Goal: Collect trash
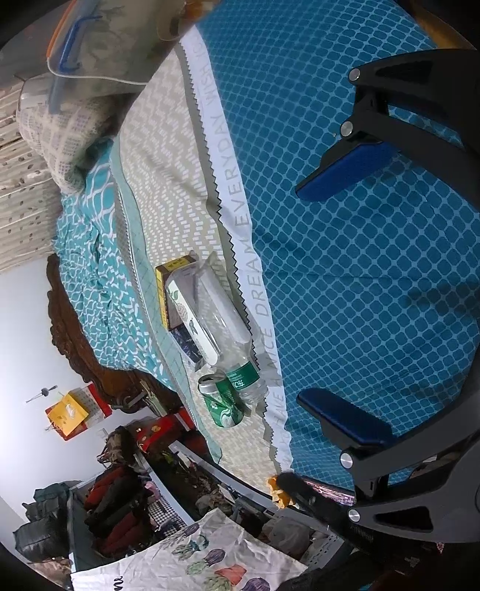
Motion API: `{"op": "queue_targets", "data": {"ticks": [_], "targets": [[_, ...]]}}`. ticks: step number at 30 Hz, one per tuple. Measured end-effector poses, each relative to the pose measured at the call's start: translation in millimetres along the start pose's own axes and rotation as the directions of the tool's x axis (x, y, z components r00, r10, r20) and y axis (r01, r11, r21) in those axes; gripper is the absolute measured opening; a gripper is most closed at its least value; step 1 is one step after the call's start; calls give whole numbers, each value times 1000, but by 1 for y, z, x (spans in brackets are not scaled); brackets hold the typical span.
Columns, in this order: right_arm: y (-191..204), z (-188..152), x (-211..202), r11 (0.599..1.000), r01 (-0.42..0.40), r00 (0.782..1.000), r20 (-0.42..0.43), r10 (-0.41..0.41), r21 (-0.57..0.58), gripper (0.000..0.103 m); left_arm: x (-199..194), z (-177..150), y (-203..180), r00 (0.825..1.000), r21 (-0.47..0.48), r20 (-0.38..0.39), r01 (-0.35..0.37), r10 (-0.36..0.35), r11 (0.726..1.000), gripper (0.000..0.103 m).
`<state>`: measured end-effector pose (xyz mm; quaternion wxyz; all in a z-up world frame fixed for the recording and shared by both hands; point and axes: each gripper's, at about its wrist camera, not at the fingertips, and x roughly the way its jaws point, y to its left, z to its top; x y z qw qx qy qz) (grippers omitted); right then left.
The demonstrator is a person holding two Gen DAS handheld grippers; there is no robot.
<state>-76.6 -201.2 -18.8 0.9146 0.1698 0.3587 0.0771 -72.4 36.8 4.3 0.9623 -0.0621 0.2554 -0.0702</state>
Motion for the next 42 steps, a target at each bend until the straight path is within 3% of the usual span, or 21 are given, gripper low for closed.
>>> {"op": "queue_targets", "data": {"ticks": [4, 8, 15, 18, 29, 33, 38, 42], "targets": [[0, -2, 2, 1000, -5, 1000, -7, 5, -2, 99, 9, -3, -6, 999, 32, -40, -18, 19, 999, 94], [-1, -1, 2, 1000, -3, 1000, 1, 3, -3, 97, 8, -5, -12, 999, 62, -30, -35, 37, 997, 94], [-2, 0, 7, 1000, 4, 1000, -7, -4, -3, 89, 17, -7, -5, 995, 38, -73, -63, 66, 997, 94], [-3, 1, 10, 1000, 5, 1000, -14, -5, 1, 85, 19, -9, -5, 994, 36, -84, -60, 62, 998, 94], [-11, 3, 13, 1000, 12, 1000, -8, -12, 16, 83, 28, -3, -6, 995, 69, -87, -52, 58, 996, 94], [-16, 2, 16, 999, 15, 1000, -18, -15, 34, 83, 51, 13, 3, 988, 83, -151, -32, 44, 996, 94], [-19, 1, 20, 999, 13, 999, -30, -11, 48, 83, 79, 32, -6, 989, 207, -133, -31, 60, 978, 94], [-24, 2, 25, 998, 11, 999, -44, -9, 64, 83, 110, 47, -24, 986, 292, -168, 35, 15, 956, 94]]}}
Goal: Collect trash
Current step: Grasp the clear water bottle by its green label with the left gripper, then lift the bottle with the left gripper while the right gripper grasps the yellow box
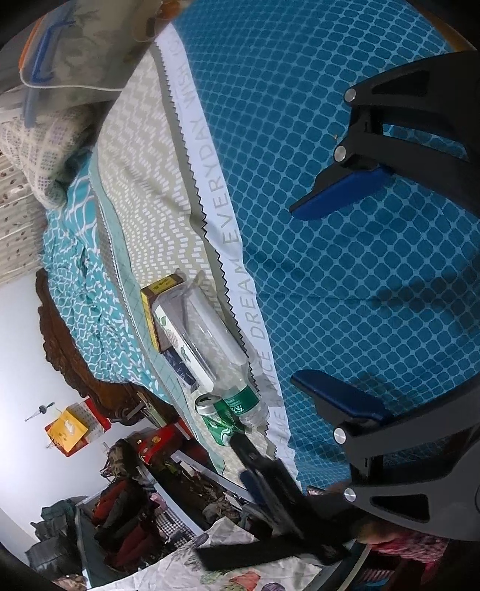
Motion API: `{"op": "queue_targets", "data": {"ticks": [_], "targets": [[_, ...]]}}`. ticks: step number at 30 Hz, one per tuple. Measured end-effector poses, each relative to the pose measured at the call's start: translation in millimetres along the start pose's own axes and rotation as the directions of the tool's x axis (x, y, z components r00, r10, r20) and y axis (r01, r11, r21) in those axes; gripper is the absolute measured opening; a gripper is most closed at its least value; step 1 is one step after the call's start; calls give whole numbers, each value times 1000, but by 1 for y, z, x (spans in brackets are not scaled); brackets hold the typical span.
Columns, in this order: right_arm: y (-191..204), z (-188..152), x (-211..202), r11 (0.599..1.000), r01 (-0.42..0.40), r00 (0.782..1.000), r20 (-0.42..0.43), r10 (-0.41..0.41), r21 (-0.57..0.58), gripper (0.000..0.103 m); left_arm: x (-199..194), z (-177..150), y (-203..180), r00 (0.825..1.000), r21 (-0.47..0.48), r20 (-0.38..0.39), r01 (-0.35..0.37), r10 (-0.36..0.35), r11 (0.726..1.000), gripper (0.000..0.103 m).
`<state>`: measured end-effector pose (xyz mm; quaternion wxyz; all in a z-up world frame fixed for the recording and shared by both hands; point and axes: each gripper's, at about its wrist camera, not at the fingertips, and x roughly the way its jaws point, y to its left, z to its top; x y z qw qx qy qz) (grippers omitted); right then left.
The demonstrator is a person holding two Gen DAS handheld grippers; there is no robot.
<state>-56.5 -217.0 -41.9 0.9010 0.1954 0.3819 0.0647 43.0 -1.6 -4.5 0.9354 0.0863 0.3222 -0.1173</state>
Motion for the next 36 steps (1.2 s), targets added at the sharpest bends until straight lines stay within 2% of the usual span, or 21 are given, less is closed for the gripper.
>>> {"op": "queue_targets", "data": {"ticks": [5, 9, 11, 12, 13, 15, 20, 27, 33, 36], "targets": [[-4, 2, -1, 1000, 7, 1000, 8, -7, 8, 83, 44, 17, -23, 994, 145, -110, 41, -25, 989, 94], [-16, 4, -3, 999, 18, 1000, 17, -18, 39, 83, 61, 10, -26, 981, 219, -194, 68, -25, 973, 93], [-21, 4, 0, 998, 13, 1000, 6, -13, 57, 83, 66, 6, -26, 972, 234, -232, 99, -44, 967, 75], [-22, 4, 2, 998, 8, 1000, -4, -7, 63, 83, 70, 3, -27, 965, 240, -258, 105, -41, 965, 59], [-22, 4, 4, 998, 4, 1000, -12, -3, 64, 83, 71, 0, -27, 960, 236, -276, 107, -38, 966, 48], [-19, 3, 6, 998, -3, 1000, -21, 4, 55, 83, 66, -5, -25, 958, 217, -282, 120, -56, 969, 42], [-15, 2, 2, 999, -1, 1000, -3, 1, 38, 83, 35, -18, -27, 964, 202, -251, 139, -86, 969, 40], [-10, -2, -2, 999, -12, 1000, -6, 12, 34, 83, -5, -54, -16, 953, 150, -278, 169, -122, 974, 40], [-6, -6, -2, 999, -22, 1000, -14, 22, 35, 83, -25, -77, 0, 951, 93, -284, 153, -121, 984, 40], [-4, -7, -1, 999, -25, 999, -20, 26, 35, 83, -29, -81, 0, 952, 92, -285, 144, -113, 985, 41]]}}
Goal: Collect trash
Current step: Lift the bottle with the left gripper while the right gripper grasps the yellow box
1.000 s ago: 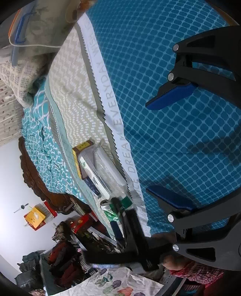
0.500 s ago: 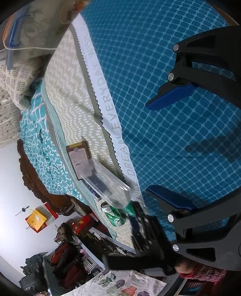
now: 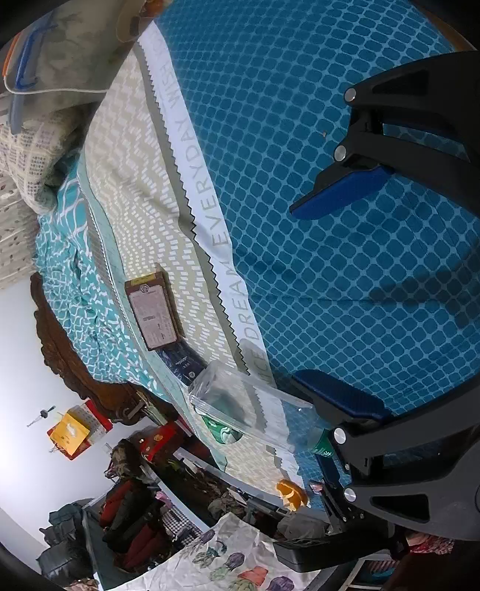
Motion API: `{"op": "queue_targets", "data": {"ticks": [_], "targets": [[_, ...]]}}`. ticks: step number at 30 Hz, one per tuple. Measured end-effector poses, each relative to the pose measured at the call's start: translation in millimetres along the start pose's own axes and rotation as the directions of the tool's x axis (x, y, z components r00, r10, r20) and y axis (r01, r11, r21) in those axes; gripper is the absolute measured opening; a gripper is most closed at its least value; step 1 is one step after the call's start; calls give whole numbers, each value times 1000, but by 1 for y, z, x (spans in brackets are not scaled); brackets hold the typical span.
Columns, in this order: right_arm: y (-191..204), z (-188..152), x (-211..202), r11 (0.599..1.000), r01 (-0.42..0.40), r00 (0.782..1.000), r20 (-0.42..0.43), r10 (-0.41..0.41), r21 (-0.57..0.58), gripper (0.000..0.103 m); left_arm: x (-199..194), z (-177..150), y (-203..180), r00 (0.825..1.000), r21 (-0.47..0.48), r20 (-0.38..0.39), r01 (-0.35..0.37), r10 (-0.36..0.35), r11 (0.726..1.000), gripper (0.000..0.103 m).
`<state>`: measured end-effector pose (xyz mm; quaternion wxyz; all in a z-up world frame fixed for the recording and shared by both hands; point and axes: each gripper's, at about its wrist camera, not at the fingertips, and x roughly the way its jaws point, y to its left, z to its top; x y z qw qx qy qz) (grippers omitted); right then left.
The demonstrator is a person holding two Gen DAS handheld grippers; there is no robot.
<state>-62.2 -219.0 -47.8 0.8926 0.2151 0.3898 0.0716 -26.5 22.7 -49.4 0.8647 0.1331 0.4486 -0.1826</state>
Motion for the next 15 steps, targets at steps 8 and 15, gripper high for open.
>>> {"op": "queue_targets", "data": {"ticks": [8, 15], "targets": [[-3, 2, -1, 1000, 10, 1000, 0, -10, 7, 83, -13, 8, 9, 999, -21, 14, 51, -51, 998, 68], [-4, 2, 4, 1000, 2, 1000, -15, -1, 11, 83, -20, 30, 27, 993, -63, 38, 118, -116, 991, 74]]}}
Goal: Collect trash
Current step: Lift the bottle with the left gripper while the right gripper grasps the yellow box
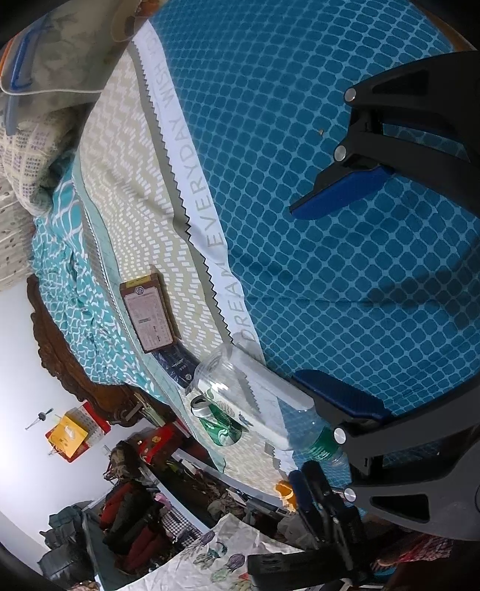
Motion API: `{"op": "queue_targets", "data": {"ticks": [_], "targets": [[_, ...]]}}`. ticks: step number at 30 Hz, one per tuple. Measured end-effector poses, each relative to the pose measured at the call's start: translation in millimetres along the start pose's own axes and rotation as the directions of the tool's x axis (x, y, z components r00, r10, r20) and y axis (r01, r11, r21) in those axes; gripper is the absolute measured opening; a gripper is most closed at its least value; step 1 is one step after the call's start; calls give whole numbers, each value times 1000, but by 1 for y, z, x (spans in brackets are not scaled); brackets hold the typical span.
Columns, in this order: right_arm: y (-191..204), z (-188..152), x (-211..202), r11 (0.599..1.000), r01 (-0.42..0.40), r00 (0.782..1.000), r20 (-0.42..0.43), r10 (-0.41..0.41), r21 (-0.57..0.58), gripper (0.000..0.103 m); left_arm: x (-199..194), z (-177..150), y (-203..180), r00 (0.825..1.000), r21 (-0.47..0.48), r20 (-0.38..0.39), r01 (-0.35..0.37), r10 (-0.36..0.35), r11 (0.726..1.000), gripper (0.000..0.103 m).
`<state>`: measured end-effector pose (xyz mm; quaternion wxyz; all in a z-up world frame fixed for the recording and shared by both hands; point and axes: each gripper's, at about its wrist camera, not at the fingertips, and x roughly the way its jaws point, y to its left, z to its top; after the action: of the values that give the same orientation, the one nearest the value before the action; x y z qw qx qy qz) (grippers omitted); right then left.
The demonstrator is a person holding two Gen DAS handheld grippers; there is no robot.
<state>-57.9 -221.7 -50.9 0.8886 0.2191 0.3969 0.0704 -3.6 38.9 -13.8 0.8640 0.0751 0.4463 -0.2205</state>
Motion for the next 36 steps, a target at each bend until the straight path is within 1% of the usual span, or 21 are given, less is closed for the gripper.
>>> {"op": "queue_targets", "data": {"ticks": [3, 6, 8, 9, 10, 11, 13, 15, 19, 22, 23, 26, 28, 30, 32, 34, 35, 36], "targets": [[-3, 0, 0, 1000, 2, 1000, 1, -2, 8, 83, 11, 6, -6, 999, 35, -36, 7, -6, 999, 74], [-6, 0, 1, 1000, 3, 1000, -1, -3, 19, 83, 26, 8, -14, 996, 76, -88, 36, -29, 996, 73], [-7, 1, 3, 1000, 3, 1000, -6, -3, 23, 83, 39, 7, -19, 991, 107, -130, 38, -24, 994, 71], [-7, 1, 4, 1000, 3, 1000, -9, -3, 22, 83, 46, 5, -22, 987, 126, -158, 42, -21, 991, 62], [-7, 2, 4, 1000, 4, 1000, -9, -4, 21, 83, 49, 4, -23, 985, 135, -173, 45, -21, 990, 47], [-7, 4, 4, 1000, 6, 1000, -8, -6, 17, 83, 52, 2, -23, 983, 141, -185, 42, -16, 989, 43], [-7, 10, 5, 1000, 12, 1000, -1, -12, 4, 83, 52, 1, -20, 983, 136, -183, 57, -32, 989, 39], [-5, 22, 8, 1000, 7, 1000, 1, -7, -11, 83, 50, 0, -16, 984, 114, -170, 69, -49, 991, 38], [2, 65, 26, 997, -52, 999, -18, 52, -56, 83, 39, -3, -2, 987, 36, -128, 104, -98, 994, 38], [8, 108, 49, 993, -55, 998, -1, 56, -105, 83, 35, -6, 5, 987, -19, -109, 120, -122, 993, 38], [7, 126, 63, 993, -65, 998, -2, 65, -102, 83, 34, -7, 7, 986, -30, -105, 123, -126, 992, 38], [6, 160, 90, 994, -82, 997, 7, 83, -76, 83, 31, -9, 11, 986, -62, -92, 134, -139, 989, 38], [15, 183, 111, 988, -87, 996, -2, 87, -129, 86, 28, -10, 13, 986, -77, -81, 142, -149, 987, 38], [28, 206, 137, 977, -62, 998, -27, 57, -204, 87, 26, -10, 13, 985, -90, -72, 149, -156, 985, 38], [34, 227, 164, 972, -48, 997, -65, 34, -230, 87, 28, -9, 14, 985, -105, -69, 153, -160, 983, 38], [29, 240, 182, 978, -85, 991, -119, 63, -192, 87, 30, -9, 15, 984, -117, -68, 153, -162, 981, 38], [23, 244, 194, 982, -115, 983, -158, 92, -147, 87, 30, -9, 16, 984, -122, -67, 154, -163, 981, 38], [20, 245, 199, 983, -132, 978, -179, 108, -126, 87, 30, -9, 17, 984, -129, -65, 154, -163, 980, 38]]}}
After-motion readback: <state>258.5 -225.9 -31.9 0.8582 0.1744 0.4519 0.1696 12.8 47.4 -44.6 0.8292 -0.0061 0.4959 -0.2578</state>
